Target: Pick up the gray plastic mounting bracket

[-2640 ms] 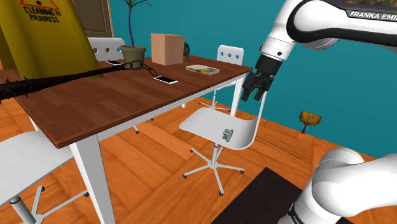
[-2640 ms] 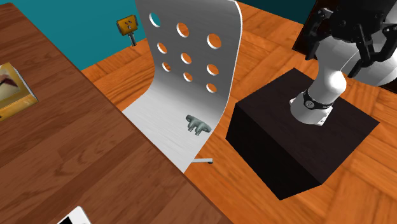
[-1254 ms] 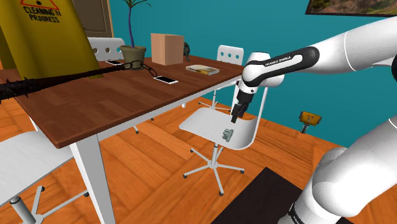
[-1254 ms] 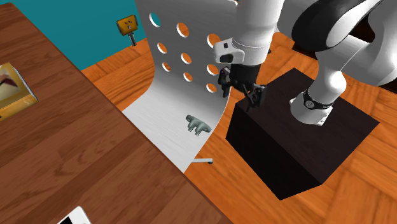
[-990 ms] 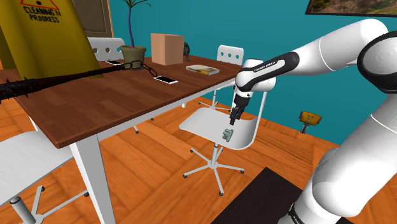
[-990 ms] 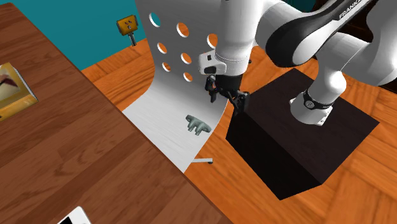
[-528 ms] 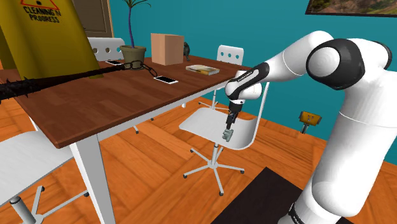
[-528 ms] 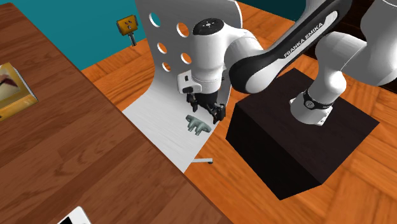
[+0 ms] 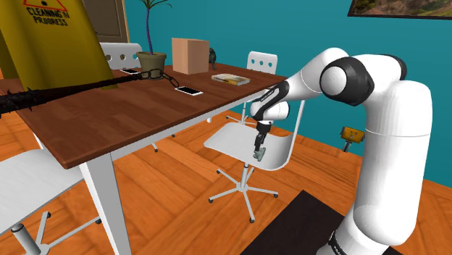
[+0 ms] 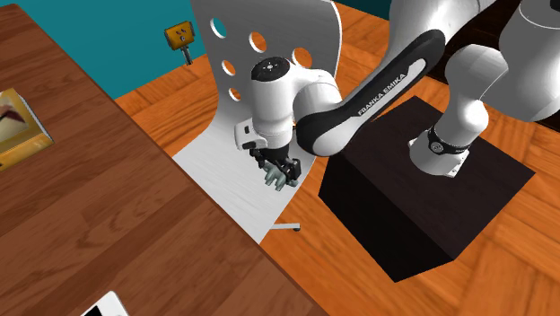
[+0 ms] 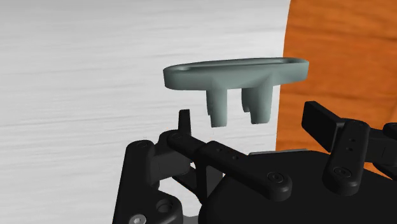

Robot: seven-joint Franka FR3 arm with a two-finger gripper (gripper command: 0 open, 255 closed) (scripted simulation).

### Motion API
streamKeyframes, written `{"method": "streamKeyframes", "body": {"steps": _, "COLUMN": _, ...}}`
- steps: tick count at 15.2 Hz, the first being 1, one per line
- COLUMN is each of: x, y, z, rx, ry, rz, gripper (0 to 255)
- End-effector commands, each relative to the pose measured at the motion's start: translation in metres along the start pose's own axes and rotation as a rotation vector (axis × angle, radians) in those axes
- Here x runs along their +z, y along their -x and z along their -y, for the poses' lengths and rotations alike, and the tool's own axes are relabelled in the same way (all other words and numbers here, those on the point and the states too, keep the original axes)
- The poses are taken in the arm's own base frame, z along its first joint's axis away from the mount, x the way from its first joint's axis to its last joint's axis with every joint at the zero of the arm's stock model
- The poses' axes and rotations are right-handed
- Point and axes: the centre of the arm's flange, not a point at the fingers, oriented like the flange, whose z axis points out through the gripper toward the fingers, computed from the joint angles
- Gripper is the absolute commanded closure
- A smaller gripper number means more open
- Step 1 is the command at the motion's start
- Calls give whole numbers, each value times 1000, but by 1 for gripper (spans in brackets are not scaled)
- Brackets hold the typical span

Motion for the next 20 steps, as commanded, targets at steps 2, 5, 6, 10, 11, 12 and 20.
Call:
{"method": "streamKeyframes", "body": {"steps": 2, "x": 17, "y": 0, "z": 0, "rx": -1, "ry": 0, "rz": 0, "gripper": 0}}
{"method": "streamKeyframes", "body": {"steps": 5, "x": 26, "y": 0, "z": 0, "rx": -1, "ry": 0, "rz": 0, "gripper": 0}}
{"method": "streamKeyframes", "body": {"steps": 6, "x": 26, "y": 0, "z": -1, "rx": -1, "ry": 0, "rz": 0, "gripper": 255}}
{"method": "streamKeyframes", "body": {"steps": 10, "x": 26, "y": 0, "z": 0, "rx": -1, "ry": 0, "rz": 0, "gripper": 255}}
{"method": "streamKeyframes", "body": {"steps": 11, "x": 26, "y": 0, "z": 0, "rx": -1, "ry": 0, "rz": 0, "gripper": 255}}
{"method": "streamKeyframes", "body": {"steps": 12, "x": 26, "y": 0, "z": 0, "rx": -1, "ry": 0, "rz": 0, "gripper": 255}}
{"method": "streamKeyframes", "body": {"steps": 20, "x": -1, "y": 0, "z": 0, "rx": -1, "ry": 0, "rz": 0, "gripper": 255}}
